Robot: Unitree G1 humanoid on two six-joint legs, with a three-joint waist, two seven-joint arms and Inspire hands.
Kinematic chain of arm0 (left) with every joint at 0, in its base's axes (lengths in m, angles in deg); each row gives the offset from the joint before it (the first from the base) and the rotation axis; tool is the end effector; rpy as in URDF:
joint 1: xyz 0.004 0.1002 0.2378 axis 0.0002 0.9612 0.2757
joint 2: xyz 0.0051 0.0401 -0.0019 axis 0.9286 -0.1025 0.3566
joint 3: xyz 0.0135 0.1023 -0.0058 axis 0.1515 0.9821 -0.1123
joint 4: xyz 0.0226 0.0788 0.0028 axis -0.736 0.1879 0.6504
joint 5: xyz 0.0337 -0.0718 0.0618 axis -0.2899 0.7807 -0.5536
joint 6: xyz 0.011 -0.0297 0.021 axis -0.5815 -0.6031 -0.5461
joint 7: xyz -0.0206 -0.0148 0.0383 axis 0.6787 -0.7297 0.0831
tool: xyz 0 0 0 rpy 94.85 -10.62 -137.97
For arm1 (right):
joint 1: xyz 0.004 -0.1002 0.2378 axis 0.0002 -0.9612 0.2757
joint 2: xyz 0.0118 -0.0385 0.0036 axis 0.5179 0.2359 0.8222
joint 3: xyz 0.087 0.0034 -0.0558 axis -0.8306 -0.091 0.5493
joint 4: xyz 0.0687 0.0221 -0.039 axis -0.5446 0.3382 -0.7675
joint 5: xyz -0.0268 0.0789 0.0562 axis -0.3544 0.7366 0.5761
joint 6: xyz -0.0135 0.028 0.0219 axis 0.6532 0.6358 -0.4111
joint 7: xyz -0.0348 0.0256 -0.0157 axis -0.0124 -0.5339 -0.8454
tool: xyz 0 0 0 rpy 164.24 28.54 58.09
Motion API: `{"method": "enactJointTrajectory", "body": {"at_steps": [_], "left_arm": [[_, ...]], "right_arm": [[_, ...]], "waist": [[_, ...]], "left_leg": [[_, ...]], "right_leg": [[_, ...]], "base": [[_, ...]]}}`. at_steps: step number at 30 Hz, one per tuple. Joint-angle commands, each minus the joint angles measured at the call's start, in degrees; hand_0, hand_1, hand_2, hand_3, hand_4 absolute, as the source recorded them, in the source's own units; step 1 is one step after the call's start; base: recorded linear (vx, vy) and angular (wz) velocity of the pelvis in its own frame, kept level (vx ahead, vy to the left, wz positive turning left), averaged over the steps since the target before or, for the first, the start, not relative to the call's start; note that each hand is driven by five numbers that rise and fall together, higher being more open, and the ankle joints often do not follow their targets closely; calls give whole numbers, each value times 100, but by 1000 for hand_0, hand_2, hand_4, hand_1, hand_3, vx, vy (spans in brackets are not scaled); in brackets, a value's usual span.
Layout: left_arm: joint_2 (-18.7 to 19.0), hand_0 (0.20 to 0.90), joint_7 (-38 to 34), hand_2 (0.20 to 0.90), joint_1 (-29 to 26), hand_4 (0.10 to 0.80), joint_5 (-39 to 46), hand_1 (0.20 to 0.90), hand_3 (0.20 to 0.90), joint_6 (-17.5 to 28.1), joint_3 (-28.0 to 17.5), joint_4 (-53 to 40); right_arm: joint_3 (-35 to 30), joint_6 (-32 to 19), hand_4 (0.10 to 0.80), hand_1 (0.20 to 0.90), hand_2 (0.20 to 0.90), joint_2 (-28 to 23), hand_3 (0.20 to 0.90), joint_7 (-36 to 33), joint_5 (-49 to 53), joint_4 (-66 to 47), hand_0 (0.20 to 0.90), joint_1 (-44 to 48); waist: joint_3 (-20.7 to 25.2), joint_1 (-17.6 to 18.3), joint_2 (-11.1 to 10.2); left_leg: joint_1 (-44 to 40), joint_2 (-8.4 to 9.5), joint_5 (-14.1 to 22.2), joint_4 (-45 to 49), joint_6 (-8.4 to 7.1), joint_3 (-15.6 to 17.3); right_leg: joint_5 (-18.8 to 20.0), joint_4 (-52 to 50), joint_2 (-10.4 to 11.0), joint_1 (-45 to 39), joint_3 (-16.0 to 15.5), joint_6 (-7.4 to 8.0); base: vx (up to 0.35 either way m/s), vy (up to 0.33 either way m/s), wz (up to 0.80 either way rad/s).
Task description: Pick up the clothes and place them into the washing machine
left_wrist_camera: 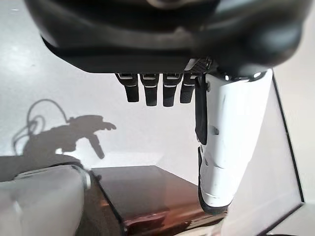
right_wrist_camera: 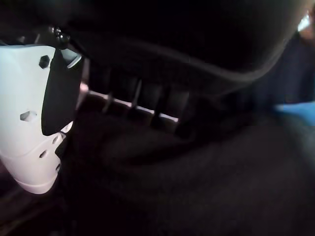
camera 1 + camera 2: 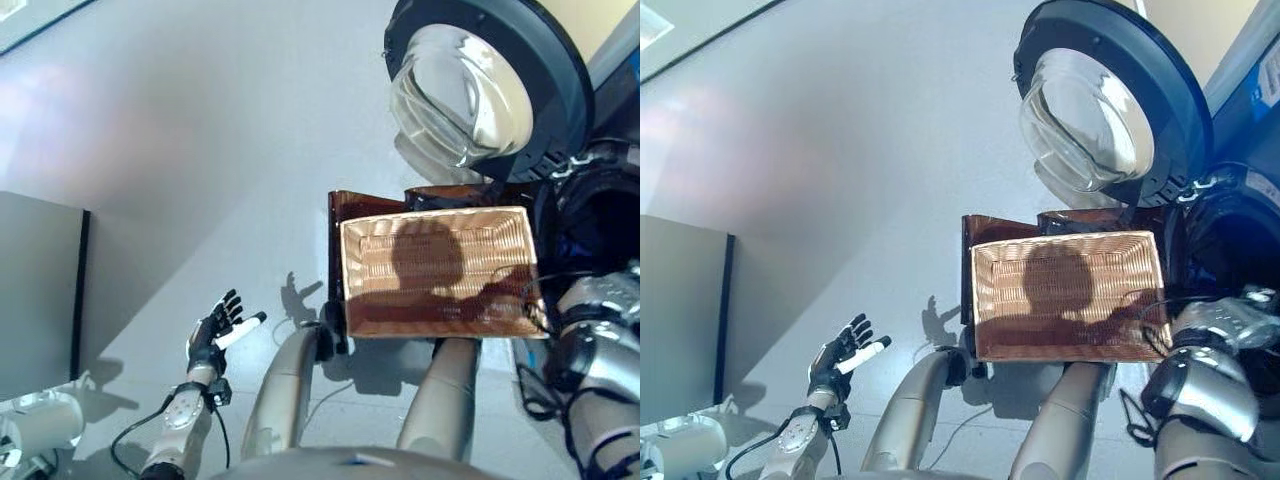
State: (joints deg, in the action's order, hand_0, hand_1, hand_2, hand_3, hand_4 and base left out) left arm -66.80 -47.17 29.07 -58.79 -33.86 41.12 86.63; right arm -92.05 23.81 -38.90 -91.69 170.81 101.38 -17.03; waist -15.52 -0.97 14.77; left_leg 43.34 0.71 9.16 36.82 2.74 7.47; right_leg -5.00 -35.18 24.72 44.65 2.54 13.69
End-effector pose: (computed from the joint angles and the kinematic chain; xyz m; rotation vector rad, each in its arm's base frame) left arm 0.1293 0.1986 -0.0626 -0.1520 0.4101 0.1131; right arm 0.2338 -0.3958 0.1170 1.3769 -0.7614 -1.4216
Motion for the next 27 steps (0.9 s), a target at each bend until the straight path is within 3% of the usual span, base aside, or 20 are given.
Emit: {"method": "enactJointTrajectory", "body": {"at_steps": [1, 10, 27], "left_arm": [[431, 900, -108, 900, 134, 800, -24, 900, 900, 399, -176, -163], [461, 900, -266, 900, 224, 800, -43, 900, 900, 416, -322, -189], [538, 900, -385, 900, 248, 800, -132, 900, 900, 435, -431, -143]], "right_arm": [[242, -641, 300, 200, 200, -1048, 200, -75, -460, -94, 200, 49], [1, -796, 300, 200, 200, -1664, 200, -594, -861, 89, 200, -345], [-110, -808, 300, 200, 200, -1543, 200, -1088, -989, 652, 200, -671]], "waist": [[318, 51, 27], [275, 214, 34], [367, 267, 19]], "left_leg": [[-274, -191, -12, -298, -532, -269], [-240, -236, 41, -234, -545, -217], [-177, -225, 113, -233, -479, -46]], "right_leg": [[196, -276, -248, 161, 3, -588], [154, -425, -286, 282, 61, -620], [256, -416, -318, 480, 234, -626]], "base": [[12, 14, 6], [1, -1, -2], [1, 10, -4]]}}
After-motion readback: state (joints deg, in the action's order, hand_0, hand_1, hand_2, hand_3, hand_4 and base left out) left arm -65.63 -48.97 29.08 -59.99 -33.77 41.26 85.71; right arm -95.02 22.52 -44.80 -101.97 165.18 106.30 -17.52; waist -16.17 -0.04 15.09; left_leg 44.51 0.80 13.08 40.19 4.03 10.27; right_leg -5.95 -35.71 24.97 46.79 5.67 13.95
